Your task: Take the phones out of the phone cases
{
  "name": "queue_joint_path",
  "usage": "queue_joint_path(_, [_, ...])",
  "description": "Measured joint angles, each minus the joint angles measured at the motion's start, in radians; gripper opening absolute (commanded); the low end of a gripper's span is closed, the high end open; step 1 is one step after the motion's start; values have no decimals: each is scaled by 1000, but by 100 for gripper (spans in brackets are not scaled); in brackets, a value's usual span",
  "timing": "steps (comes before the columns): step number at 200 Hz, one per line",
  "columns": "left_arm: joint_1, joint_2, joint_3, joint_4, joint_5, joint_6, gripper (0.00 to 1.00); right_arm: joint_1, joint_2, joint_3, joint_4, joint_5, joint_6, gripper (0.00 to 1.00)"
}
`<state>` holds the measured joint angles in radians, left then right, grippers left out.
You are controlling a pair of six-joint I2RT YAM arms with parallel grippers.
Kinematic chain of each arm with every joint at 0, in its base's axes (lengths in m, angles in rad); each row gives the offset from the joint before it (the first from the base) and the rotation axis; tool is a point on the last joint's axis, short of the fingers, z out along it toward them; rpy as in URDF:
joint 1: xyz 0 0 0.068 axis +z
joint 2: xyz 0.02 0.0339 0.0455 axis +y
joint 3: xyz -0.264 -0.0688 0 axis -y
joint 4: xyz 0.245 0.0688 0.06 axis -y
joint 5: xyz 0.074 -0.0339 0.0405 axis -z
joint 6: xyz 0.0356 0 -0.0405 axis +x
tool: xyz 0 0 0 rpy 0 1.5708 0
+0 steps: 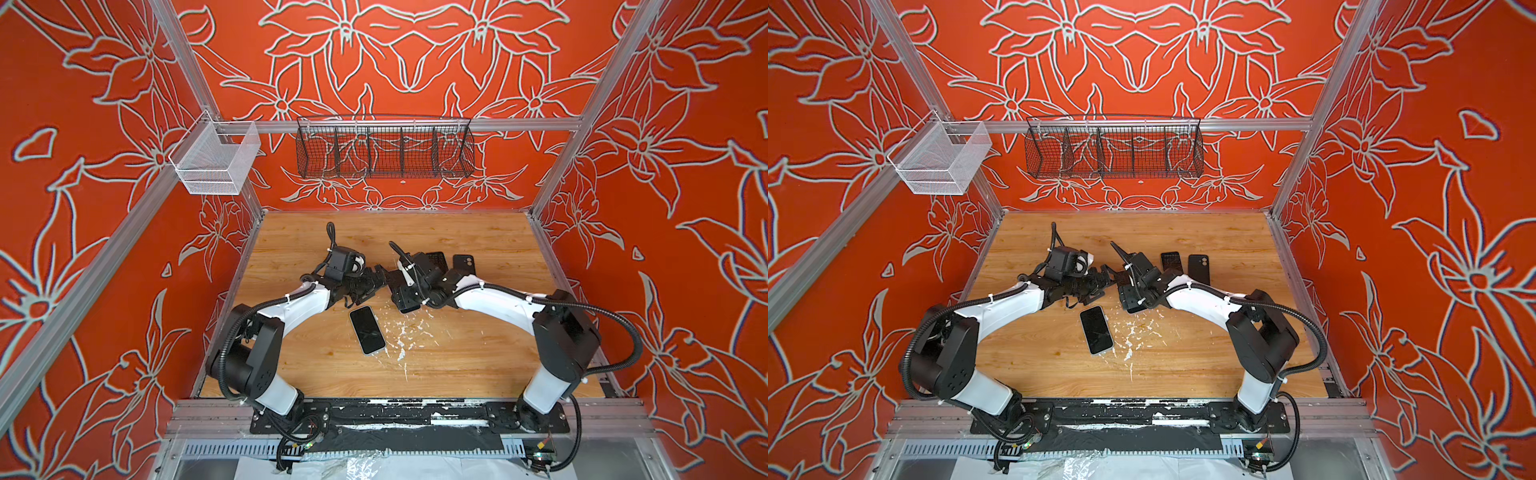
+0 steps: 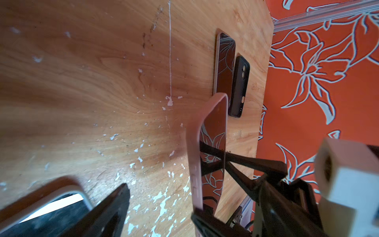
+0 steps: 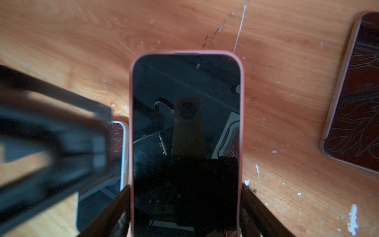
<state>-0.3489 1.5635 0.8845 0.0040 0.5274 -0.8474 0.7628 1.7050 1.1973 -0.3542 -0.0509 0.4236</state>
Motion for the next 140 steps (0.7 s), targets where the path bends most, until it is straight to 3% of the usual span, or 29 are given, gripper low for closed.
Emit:
queue_joint_path(40, [-6,14,-42,97,18,-60,87,0,-33,0,0,-31,7,70])
queue_joint_path(62, [-6,14,-53,148,27,-89,65,0,-39,-1,-1,-44,7,70])
queue_joint_path(84, [-8,14,-59,192,37,-116,50,0,-40,-4,0,-54,8,70])
queue_joint_path(140, [-13,16,-69,234,49,-142,32,0,-40,-13,0,-70,14,70])
